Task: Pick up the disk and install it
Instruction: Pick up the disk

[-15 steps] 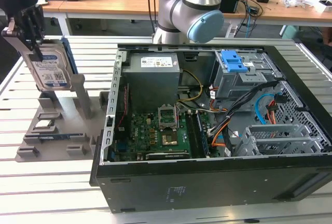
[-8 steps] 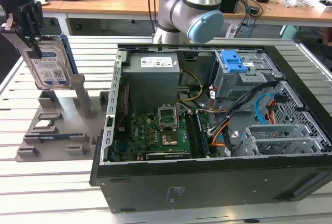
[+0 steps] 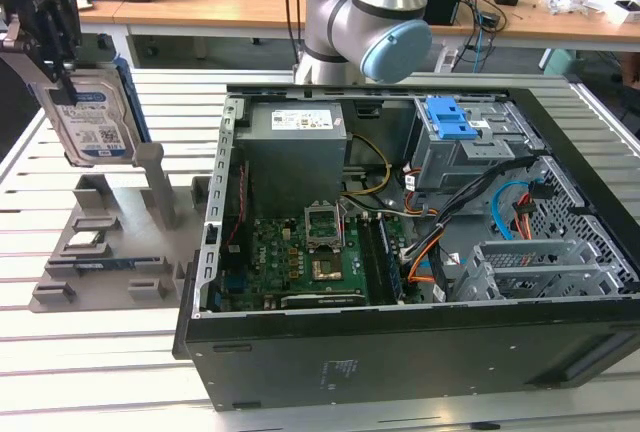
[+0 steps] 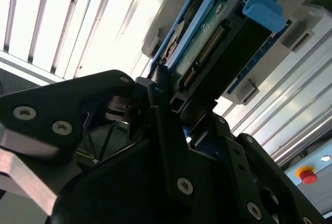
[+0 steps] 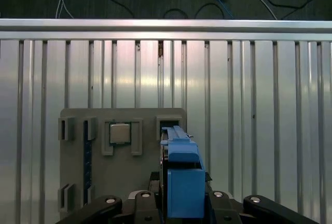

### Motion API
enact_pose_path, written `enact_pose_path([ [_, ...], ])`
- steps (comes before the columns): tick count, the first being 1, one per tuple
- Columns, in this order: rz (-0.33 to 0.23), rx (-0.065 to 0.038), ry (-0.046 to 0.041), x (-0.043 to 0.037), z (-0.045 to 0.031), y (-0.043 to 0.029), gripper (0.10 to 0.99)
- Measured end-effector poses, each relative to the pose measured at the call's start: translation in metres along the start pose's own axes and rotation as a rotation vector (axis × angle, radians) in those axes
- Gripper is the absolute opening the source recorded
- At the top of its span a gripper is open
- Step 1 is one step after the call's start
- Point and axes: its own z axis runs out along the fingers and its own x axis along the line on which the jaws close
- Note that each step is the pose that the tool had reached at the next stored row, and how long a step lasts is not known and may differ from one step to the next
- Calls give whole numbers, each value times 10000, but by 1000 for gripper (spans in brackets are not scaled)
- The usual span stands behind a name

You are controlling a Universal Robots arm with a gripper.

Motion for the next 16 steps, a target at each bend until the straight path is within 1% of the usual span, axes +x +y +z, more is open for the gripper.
enact_pose_path([
  [3,0,-1,0,0,-41,-1,365],
  [7,0,0,0,-1,-114,-2,365],
  [14,-2,-1,1,-3,-295,3,365],
  [16,0,0,0,-4,-336,5,365],
])
